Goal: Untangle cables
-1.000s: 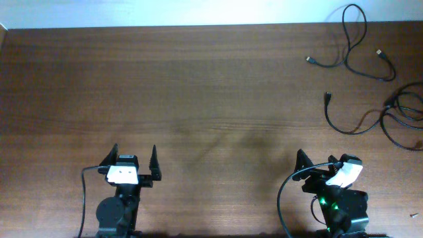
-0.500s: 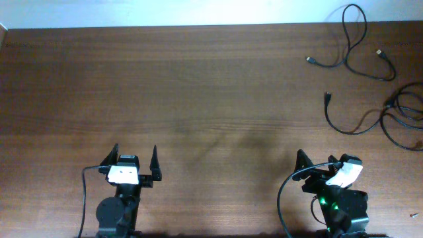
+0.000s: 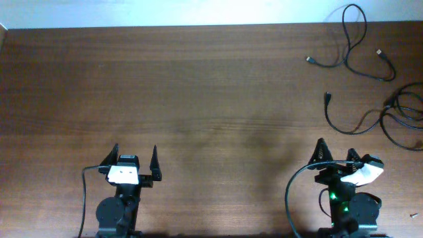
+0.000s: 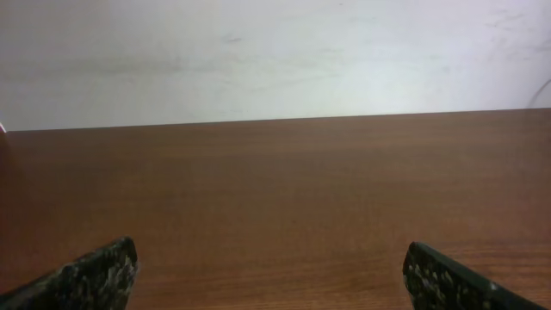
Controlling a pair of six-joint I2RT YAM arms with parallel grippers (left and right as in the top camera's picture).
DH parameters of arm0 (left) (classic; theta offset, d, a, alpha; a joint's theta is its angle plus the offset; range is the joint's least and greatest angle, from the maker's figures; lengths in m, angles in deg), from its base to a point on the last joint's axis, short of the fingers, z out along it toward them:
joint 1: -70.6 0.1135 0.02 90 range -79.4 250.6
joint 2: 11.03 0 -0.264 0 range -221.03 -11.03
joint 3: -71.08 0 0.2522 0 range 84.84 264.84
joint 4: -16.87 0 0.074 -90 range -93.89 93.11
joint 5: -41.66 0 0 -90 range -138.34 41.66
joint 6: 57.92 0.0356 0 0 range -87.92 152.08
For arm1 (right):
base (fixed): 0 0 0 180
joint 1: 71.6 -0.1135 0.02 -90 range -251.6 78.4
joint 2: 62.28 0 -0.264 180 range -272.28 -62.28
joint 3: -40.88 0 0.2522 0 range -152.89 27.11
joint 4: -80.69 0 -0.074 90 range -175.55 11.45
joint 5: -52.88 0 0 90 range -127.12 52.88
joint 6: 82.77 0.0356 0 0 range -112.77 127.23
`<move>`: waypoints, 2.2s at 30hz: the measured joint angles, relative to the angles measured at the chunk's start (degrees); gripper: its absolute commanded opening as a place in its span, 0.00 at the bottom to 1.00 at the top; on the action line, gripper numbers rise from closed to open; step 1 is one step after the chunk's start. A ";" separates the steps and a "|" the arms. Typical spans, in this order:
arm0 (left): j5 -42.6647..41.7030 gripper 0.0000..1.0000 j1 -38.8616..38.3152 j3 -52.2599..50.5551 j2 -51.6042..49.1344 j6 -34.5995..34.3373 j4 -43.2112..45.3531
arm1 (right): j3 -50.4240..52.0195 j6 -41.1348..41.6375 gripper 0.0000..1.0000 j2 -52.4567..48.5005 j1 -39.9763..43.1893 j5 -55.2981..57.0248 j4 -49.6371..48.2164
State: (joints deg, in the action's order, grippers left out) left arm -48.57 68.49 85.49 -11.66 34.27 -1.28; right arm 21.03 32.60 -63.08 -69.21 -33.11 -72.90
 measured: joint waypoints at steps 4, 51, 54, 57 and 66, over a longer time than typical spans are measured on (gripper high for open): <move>-0.02 0.99 0.00 0.00 0.00 0.00 0.00 | 2.03 -7.87 0.99 -0.04 0.63 -3.45 -0.72; -0.02 0.99 0.00 0.00 0.00 0.00 0.00 | 2.05 -35.91 0.99 -0.04 0.63 -7.58 -0.81; -0.02 0.99 0.00 0.00 0.00 0.00 0.00 | 2.05 -35.93 0.99 -0.04 0.63 -7.58 -0.81; -0.02 0.99 0.00 0.00 0.00 0.00 0.00 | 2.05 -35.91 0.99 -0.04 0.63 -7.58 -0.81; -0.02 0.99 0.00 0.00 0.00 0.00 0.00 | 2.05 -35.95 0.99 -0.04 0.63 -7.58 -0.81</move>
State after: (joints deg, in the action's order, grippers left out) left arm -48.60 68.49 85.49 -11.66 34.27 -1.28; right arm 23.08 -3.36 -63.12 -68.58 -40.70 -73.71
